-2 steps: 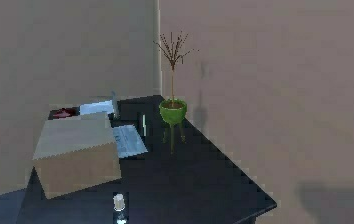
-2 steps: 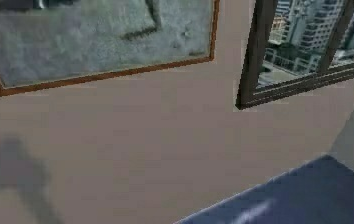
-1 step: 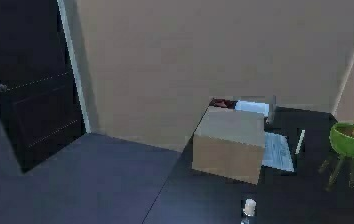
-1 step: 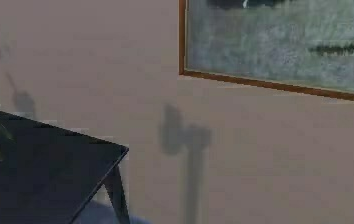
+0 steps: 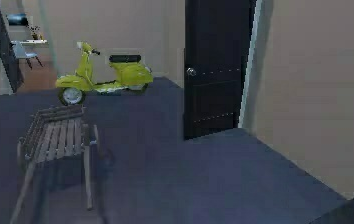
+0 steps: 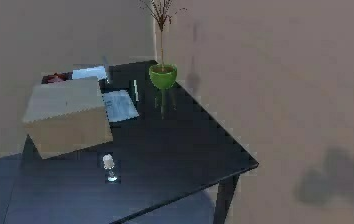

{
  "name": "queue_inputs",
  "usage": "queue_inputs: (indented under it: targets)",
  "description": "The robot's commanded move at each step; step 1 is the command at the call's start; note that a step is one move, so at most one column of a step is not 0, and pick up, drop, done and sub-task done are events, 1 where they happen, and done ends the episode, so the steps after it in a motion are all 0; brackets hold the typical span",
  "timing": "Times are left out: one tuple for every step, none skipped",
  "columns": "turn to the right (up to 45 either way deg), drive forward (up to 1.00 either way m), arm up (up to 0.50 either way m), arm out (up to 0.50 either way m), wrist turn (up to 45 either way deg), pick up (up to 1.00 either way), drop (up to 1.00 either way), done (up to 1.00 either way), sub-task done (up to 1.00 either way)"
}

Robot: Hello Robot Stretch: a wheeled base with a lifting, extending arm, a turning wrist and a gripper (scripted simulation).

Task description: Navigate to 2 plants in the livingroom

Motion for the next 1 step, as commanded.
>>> queue_inputs:
  targets:
    - [-45.0, 0.0, 0.0, 0.0, 0.0, 0.0, 0.0, 0.0, 0.0]
